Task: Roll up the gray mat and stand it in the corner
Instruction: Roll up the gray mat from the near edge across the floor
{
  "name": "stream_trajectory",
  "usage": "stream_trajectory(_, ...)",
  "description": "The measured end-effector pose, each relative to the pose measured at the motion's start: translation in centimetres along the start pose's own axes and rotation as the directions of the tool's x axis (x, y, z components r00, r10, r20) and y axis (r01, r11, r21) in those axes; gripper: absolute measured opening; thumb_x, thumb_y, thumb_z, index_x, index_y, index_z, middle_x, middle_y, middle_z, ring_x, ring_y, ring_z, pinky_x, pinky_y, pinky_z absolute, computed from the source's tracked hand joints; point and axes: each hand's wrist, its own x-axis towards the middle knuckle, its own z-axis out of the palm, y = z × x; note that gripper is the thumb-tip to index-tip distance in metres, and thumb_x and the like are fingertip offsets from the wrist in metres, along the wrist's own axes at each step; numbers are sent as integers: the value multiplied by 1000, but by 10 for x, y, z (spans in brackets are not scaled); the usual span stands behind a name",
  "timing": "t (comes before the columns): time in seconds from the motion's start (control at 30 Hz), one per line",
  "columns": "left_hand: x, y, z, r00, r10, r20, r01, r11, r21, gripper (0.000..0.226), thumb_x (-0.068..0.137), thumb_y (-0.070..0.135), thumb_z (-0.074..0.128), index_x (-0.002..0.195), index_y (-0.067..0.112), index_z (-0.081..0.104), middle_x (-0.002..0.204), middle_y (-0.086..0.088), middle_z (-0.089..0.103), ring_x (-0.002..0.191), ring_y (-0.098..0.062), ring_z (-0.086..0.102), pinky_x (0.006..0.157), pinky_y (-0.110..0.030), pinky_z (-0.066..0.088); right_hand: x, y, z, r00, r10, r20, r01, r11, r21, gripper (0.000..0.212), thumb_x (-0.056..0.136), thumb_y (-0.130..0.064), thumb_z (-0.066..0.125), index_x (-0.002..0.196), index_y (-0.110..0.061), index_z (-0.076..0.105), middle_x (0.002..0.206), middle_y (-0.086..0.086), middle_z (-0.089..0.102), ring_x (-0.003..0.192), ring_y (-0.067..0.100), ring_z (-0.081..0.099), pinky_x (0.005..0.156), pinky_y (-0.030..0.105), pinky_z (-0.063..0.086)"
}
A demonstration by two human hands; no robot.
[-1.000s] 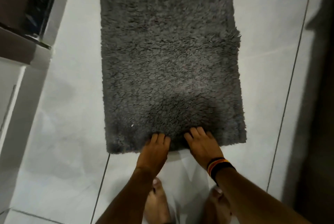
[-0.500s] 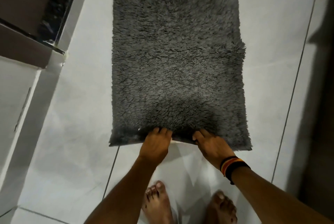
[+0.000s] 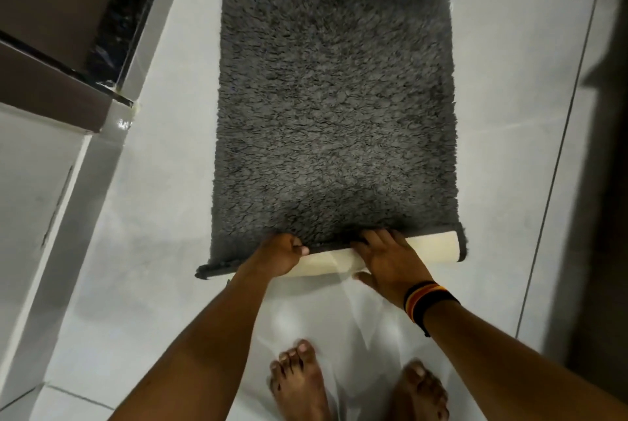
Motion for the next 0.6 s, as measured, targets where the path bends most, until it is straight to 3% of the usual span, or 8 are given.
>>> stream_trajectory(0.07, -1, 3, 6, 991, 91, -103, -82, 993, 81, 25, 97, 37, 59, 100, 14, 69, 104, -10, 68, 96, -27, 62, 84, -35, 46, -5, -3, 15, 1000, 11, 27, -8, 996, -91, 59, 88, -34, 68, 141, -15, 50, 135, 11, 55, 122, 34, 51, 107, 51, 41)
stream_trajectory(0.1, -5, 4, 10, 954, 203, -218, -148, 958, 246, 26, 98, 38, 57, 102, 15, 67, 107, -10, 67, 97, -29, 64, 82, -38, 49, -6, -5, 21, 999, 41, 27, -38, 993, -111, 52, 90, -25, 66, 139, -14, 52, 130, 11, 59, 117, 34, 55, 102, 48, 46)
stream_trajectory(0.17, -21, 2, 23, 777, 491, -395, -218, 797, 563, 30, 99, 43, 51, 107, 16, 62, 111, -10, 63, 96, -29, 61, 78, -42, 51, -4, -8, 25, 993, 118, 10, -117, 991, -57, 37, 91, -12, 59, 128, -15, 61, 118, 11, 68, 105, 34, 62, 87, 42, 52)
stream_trajectory(0.2, -31, -2, 30, 701, 589, -401, -247, 729, 638, 36, 98, 47, 50, 110, 15, 61, 111, -10, 62, 95, -28, 58, 79, -41, 51, -2, -10, 23, 988, 154, 19, -154, 988, -8, 33, 91, -10, 57, 122, -17, 64, 113, 10, 70, 100, 34, 64, 80, 40, 53)
stream_trajectory(0.23, -38, -6, 37, 672, 642, -368, -277, 680, 679, 44, 95, 52, 52, 114, 14, 61, 114, -11, 63, 96, -28, 57, 81, -41, 51, 2, -8, 20, 986, 165, 34, -165, 986, 8, 29, 93, -12, 55, 119, -19, 65, 109, 8, 71, 96, 32, 66, 75, 37, 52)
stream_trajectory(0.33, -47, -15, 50, 783, 556, -278, -244, 686, 686, 58, 82, 55, 69, 125, 16, 60, 122, -7, 64, 108, -27, 58, 94, -40, 51, 14, 8, 7, 992, 91, 89, -93, 995, 19, 29, 98, -28, 54, 125, -20, 55, 107, 8, 73, 93, 32, 69, 74, 38, 52)
stream_trajectory(0.47, -33, 9, 33, 820, 474, -321, -177, 743, 645, 31, 89, 39, 66, 115, 22, 67, 118, -4, 68, 110, -29, 59, 93, -40, 47, 20, 7, -2, 977, 151, 149, -172, 976, 137, 36, 99, -28, 53, 131, -15, 44, 115, 13, 68, 102, 35, 65, 83, 43, 51)
stream_trajectory(0.6, -13, 32, -4, 917, 348, -194, -191, 812, 552, 26, 96, 37, 61, 115, 21, 68, 119, -8, 71, 111, -32, 63, 89, -37, 50, -6, -16, 18, 972, 206, -111, -207, 978, -1, 56, 96, -18, 47, 150, -8, 31, 147, 18, 46, 136, 38, 40, 116, 52, 29)
